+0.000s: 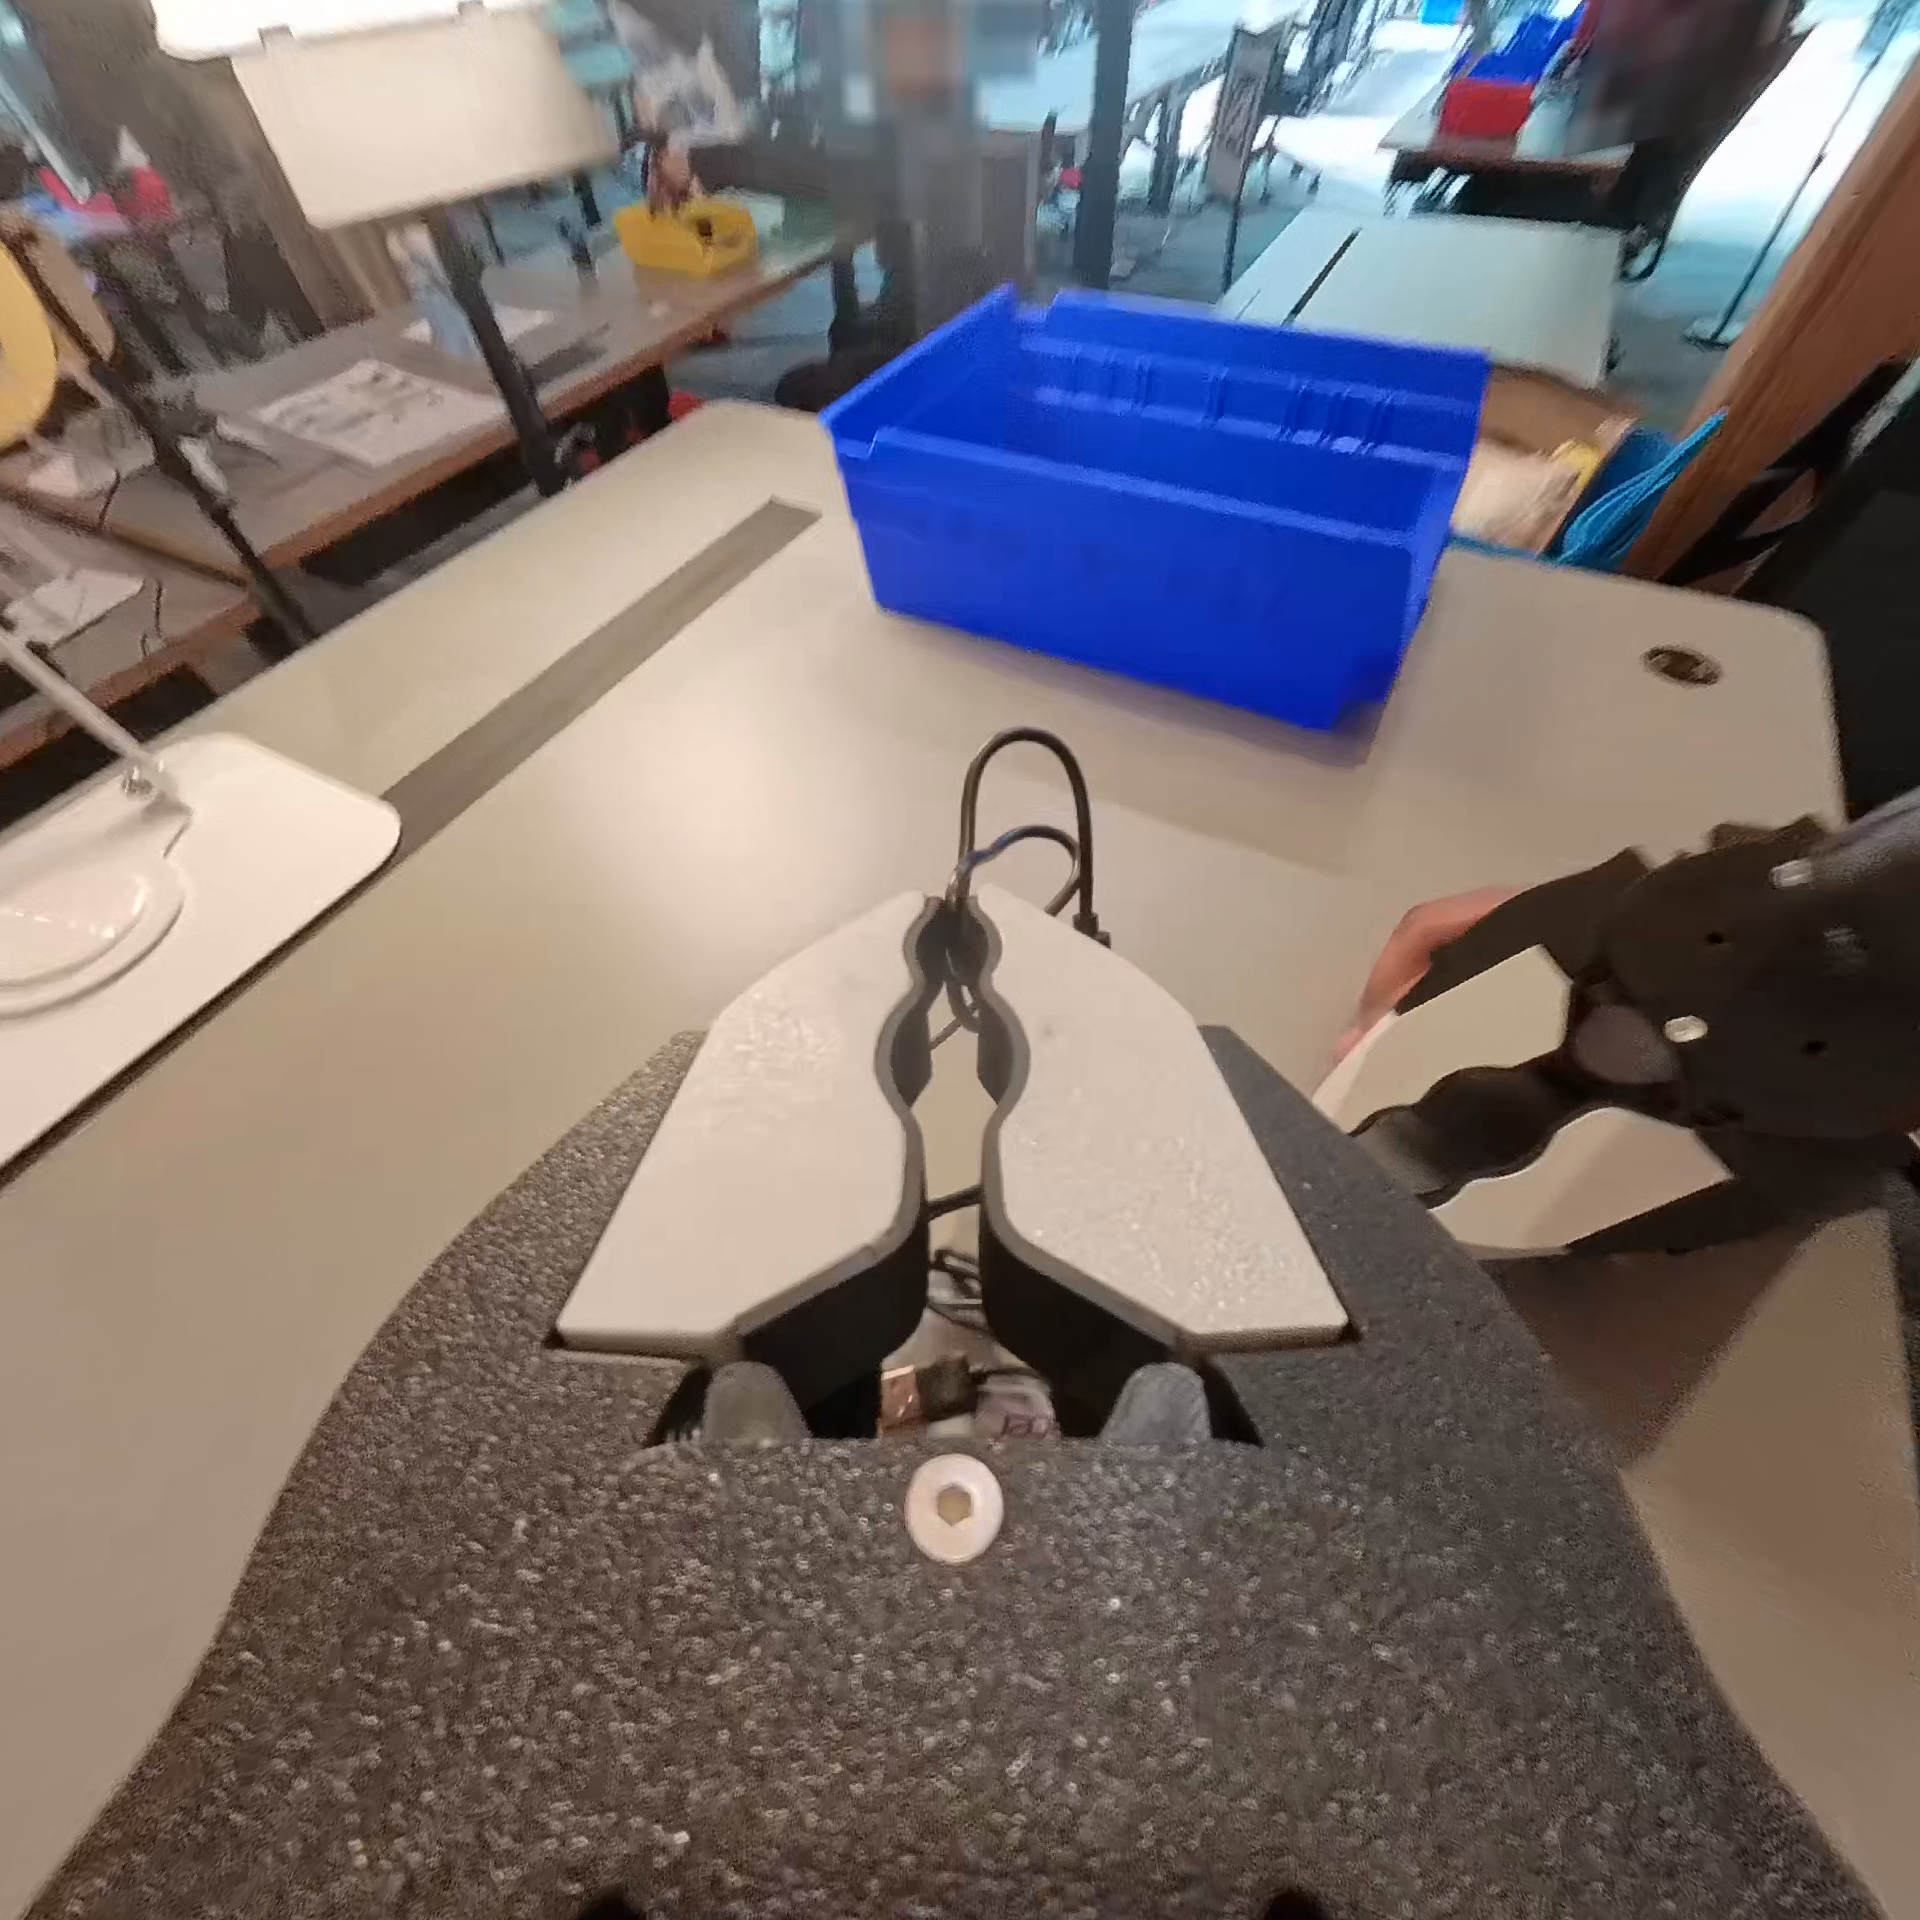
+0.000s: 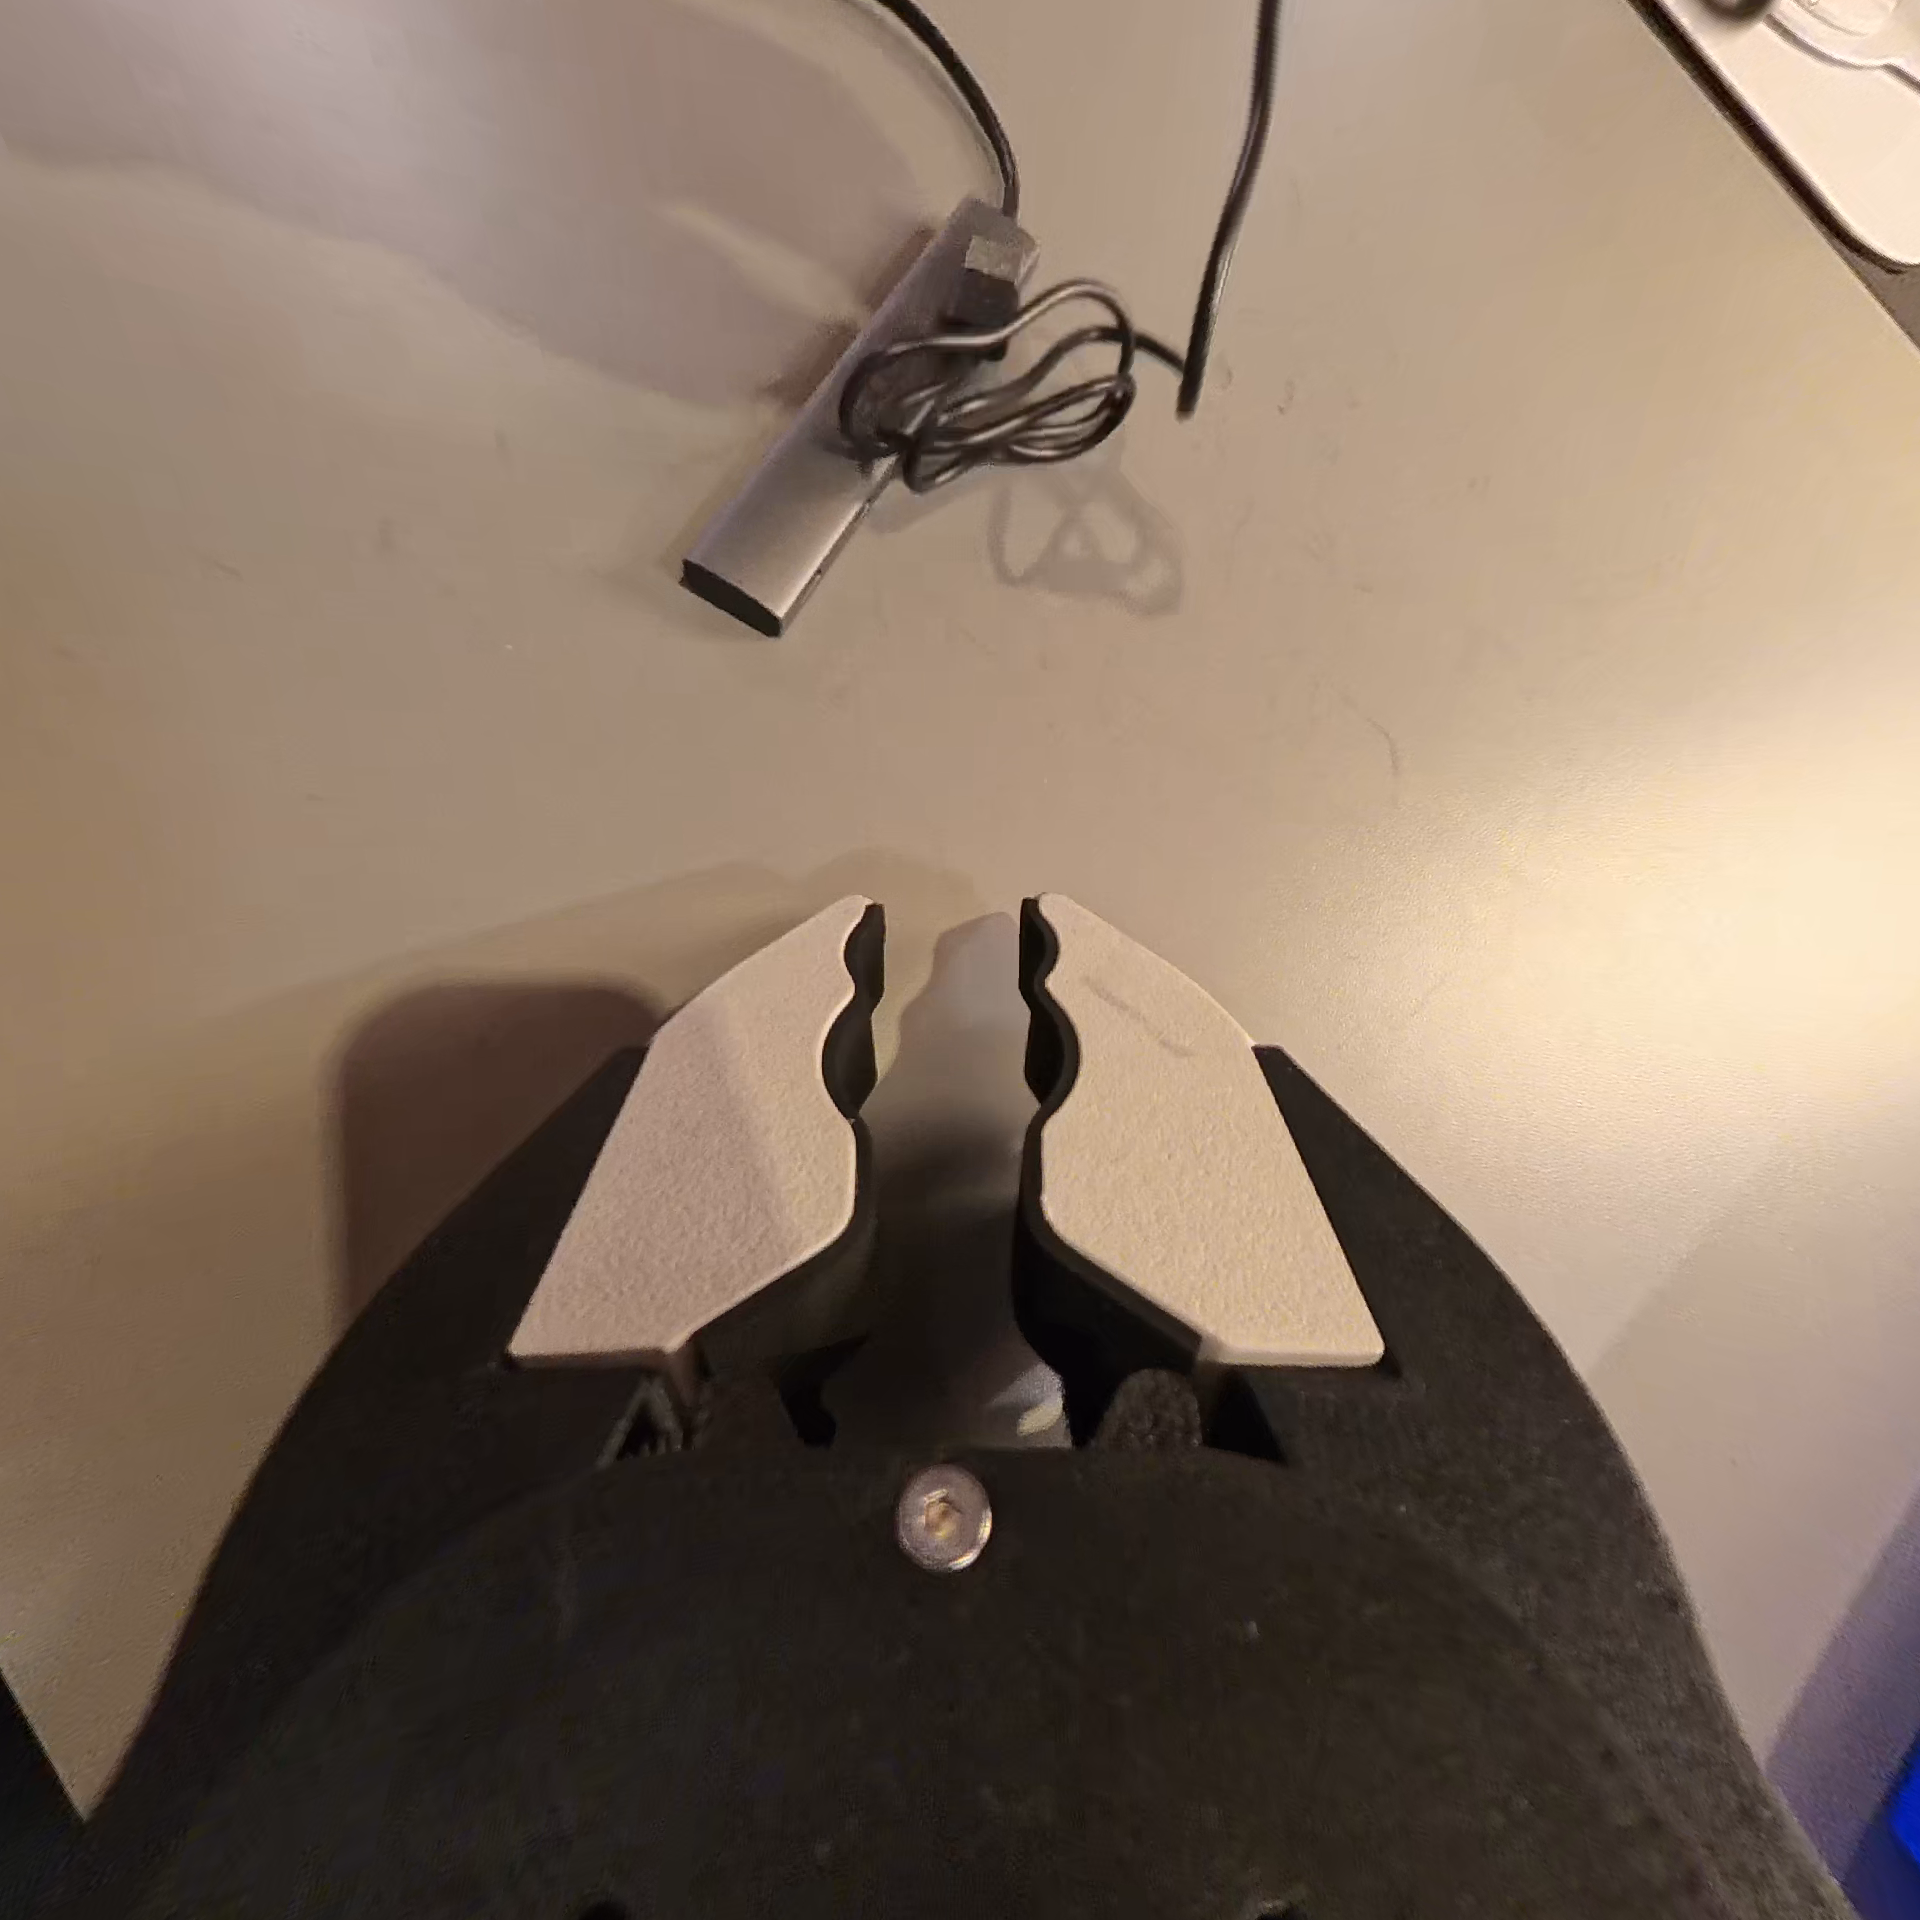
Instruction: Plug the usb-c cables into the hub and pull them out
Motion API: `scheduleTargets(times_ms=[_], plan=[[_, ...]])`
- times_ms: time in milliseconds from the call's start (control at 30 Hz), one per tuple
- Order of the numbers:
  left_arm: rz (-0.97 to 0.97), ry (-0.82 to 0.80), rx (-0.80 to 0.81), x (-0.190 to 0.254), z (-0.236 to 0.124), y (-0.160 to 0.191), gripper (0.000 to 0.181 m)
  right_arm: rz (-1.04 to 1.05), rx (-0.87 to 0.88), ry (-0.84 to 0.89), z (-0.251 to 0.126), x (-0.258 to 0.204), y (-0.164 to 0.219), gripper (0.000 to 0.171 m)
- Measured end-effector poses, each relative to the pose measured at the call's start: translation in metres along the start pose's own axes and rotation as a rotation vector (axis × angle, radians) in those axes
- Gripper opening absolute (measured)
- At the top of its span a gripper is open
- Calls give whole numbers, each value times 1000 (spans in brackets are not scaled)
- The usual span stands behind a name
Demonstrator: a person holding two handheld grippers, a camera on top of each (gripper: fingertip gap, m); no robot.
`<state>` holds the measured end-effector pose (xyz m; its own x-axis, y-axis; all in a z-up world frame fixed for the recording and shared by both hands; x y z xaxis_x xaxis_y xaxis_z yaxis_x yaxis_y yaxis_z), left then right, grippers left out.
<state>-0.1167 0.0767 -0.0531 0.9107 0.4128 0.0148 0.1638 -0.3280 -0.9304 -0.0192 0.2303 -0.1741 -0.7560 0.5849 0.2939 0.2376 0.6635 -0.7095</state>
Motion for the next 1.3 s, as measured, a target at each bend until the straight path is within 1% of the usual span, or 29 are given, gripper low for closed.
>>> scheduleTargets(times_ms=[33,100,267,333,433,600,800,867,933,1033,1067,1200,1300], plan=[[-13,-29,-33,-4,3,7,5,0,0,-3,0,0,0,25],[-38,-51,-47,-8,3,17,21,-1,1,-7,0,0,0,25],[-85,-92,-13,-15,-18,33,37,5,-3,-22,0,0,0,27],[-82,-113,-10,-15,-29,43,38,22,-10,-28,2,0,-1,33],[-80,-119,-42,-10,-42,68,38,58,-28,-42,7,-3,-6,51],[-99,-161,-111,2,-55,106,37,107,-51,-82,21,-17,-23,56],[-185,-199,-79,15,-65,116,34,177,-92,-123,40,-32,-44,63],[-218,-209,-76,17,-66,118,33,189,-98,-121,46,-35,-51,62],[-256,-209,-70,19,-66,121,33,206,-104,-100,52,-36,-57,56],[-341,-196,-52,20,-65,129,32,205,-111,-25,58,-36,-65,26],[-382,-190,-51,20,-65,133,32,198,-121,0,59,-36,-67,24],[-571,-178,-36,20,-67,144,33,258,-144,16,63,-35,-72,23],[-717,-131,5,23,-68,148,34,371,-98,-37,60,-30,-72,22]])
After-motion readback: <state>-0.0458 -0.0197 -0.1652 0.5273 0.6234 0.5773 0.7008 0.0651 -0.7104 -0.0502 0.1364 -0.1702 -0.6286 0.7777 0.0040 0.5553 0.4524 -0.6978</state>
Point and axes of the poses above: each gripper's, where its closed fingertips meet, z out along the fingers, y out of its underside, x = y × z across the jaws, the point moved 8 cm from there along -z, back along the fingers, and after that the axes turned 7 degrees about y, right-handed, at the moved point
